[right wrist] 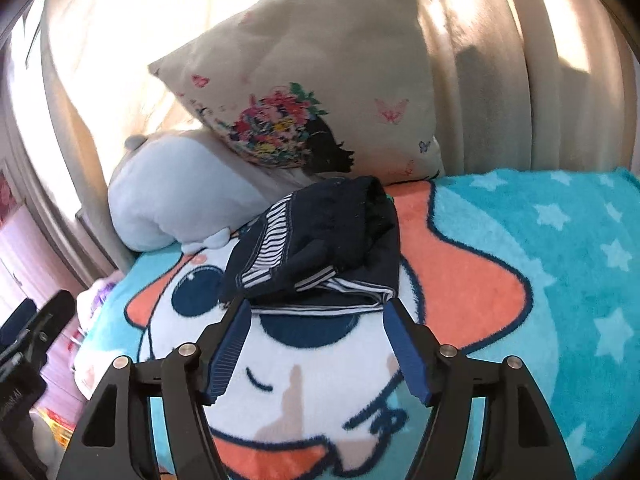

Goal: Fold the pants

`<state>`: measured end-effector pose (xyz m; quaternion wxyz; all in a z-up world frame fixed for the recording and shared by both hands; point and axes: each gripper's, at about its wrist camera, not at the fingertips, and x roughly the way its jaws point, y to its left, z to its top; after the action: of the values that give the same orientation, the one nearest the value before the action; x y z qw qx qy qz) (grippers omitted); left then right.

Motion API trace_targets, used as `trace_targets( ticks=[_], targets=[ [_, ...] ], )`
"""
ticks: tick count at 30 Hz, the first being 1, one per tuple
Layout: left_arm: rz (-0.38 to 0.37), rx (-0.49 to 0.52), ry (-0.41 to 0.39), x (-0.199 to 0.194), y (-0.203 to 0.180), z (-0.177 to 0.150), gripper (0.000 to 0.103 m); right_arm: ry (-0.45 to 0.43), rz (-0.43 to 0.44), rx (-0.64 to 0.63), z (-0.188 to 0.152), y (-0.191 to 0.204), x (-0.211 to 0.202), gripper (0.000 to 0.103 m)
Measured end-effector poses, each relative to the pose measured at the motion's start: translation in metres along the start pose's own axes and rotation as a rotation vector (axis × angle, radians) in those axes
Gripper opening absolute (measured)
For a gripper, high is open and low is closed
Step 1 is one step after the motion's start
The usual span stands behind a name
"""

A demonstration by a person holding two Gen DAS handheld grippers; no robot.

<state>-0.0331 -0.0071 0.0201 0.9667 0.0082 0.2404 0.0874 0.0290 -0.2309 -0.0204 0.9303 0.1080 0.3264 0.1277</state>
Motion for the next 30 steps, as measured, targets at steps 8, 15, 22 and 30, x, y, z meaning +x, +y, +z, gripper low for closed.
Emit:
trace_targets(
  ticks=[8,15,22,30],
  targets=[
    [-0.096,-0.007,0.130,0.021,-0.007,-0.011,0.103,0.011,-0.073,-0.072,-0.007,0.009,0.002,0.077],
    [-0.134,-0.034,0.209,0.039,-0.008,-0.019,0.103,0.043,-0.100,-0.098,-0.011,0.009,0.014,0.077],
    [-0.151,-0.051,0.259,0.053,-0.008,-0.024,0.103,0.070,-0.106,-0.098,-0.014,0.006,0.024,0.077],
    [-0.163,-0.061,0.286,0.063,-0.007,-0.027,0.103,0.086,-0.112,-0.107,-0.017,0.008,0.032,0.078]
  ],
)
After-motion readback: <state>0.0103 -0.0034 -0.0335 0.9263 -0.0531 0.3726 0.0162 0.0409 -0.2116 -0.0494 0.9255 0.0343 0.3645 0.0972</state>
